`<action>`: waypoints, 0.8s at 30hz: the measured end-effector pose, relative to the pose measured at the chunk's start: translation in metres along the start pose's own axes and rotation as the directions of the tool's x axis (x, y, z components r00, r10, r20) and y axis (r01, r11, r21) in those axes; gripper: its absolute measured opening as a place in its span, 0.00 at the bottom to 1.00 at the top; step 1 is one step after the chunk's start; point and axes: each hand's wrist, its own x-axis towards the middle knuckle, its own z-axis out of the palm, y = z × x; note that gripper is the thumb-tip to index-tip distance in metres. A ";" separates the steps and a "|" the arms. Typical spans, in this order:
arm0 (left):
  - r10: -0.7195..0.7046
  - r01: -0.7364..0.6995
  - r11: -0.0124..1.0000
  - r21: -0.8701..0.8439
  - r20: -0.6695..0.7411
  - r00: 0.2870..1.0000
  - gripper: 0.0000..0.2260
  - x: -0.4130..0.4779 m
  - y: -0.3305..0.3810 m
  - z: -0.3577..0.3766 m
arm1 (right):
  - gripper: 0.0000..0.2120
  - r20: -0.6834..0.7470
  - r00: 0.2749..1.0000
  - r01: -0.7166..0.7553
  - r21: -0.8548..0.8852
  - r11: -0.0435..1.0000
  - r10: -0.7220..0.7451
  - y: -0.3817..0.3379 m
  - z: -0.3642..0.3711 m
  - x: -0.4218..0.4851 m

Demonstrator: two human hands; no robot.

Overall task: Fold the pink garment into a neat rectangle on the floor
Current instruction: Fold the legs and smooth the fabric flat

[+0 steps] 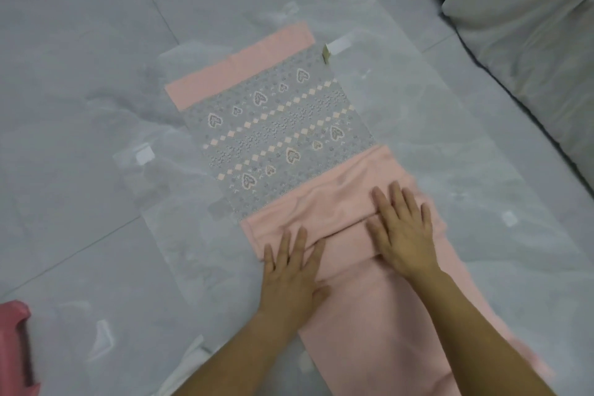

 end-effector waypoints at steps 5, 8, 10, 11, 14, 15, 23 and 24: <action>0.101 -0.102 0.995 0.009 0.026 0.995 0.36 -0.036 0.020 0.011 | 0.30 -0.018 0.998 -0.053 -0.028 0.998 0.053 0.032 0.018 -0.054; 0.116 -0.116 0.993 0.017 0.019 0.993 0.35 -0.048 0.022 0.016 | 0.29 0.031 0.997 -0.062 -0.065 0.996 0.064 0.053 0.035 -0.085; 0.158 -0.158 0.987 0.010 -0.008 0.987 0.34 -0.050 0.019 0.012 | 0.30 0.048 0.993 -0.107 -0.073 0.992 0.111 0.060 0.040 -0.099; 0.199 -0.199 0.980 0.015 -0.017 0.980 0.34 -0.050 0.020 0.011 | 0.30 0.047 0.990 -0.133 -0.069 0.989 0.136 0.063 0.041 -0.104; 0.381 -0.381 0.922 0.068 0.011 0.924 0.36 -0.056 0.032 0.018 | 0.33 0.067 0.981 -0.179 -0.075 0.981 0.184 0.075 0.043 -0.115; 0.450 -0.453 0.887 0.089 0.051 0.891 0.38 -0.060 0.038 0.025 | 0.34 0.069 0.979 -0.186 -0.079 0.979 0.191 0.080 0.043 -0.117; 0.525 -0.577 0.808 0.115 0.303 0.795 0.56 -0.088 0.061 0.076 | 0.38 0.000 0.926 -0.377 0.018 0.926 0.377 0.123 0.020 -0.121; 0.530 -0.583 0.806 0.103 0.310 0.789 0.56 -0.091 0.060 0.080 | 0.36 -0.019 0.915 -0.403 0.041 0.914 0.404 0.127 0.019 -0.122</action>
